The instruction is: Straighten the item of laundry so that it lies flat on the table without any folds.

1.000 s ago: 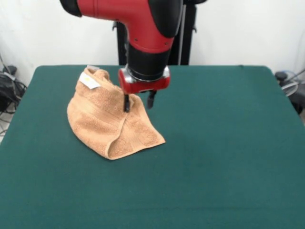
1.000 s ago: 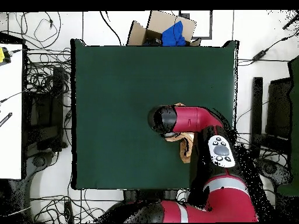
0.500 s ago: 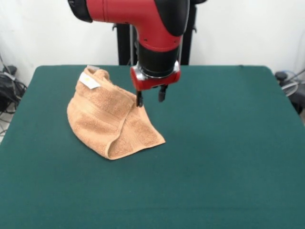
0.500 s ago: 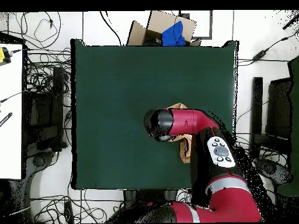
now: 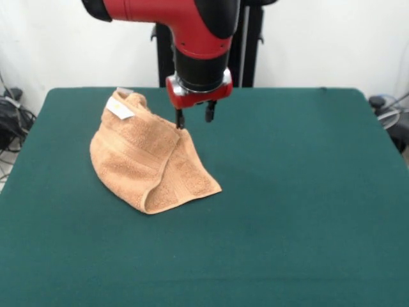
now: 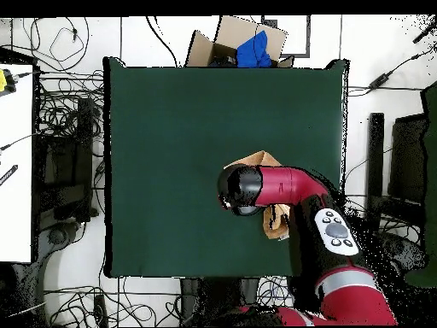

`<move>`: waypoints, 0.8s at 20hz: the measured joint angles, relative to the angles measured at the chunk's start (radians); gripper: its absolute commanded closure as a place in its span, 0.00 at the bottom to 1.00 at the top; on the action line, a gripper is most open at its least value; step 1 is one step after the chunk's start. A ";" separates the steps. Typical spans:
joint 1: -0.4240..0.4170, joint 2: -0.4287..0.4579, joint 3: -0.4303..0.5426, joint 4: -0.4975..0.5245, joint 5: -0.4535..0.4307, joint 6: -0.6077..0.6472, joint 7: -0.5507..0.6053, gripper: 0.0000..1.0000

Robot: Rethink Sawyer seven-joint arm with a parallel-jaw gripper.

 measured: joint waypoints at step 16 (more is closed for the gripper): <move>-0.014 -0.064 0.000 0.005 -0.108 0.000 0.000 0.00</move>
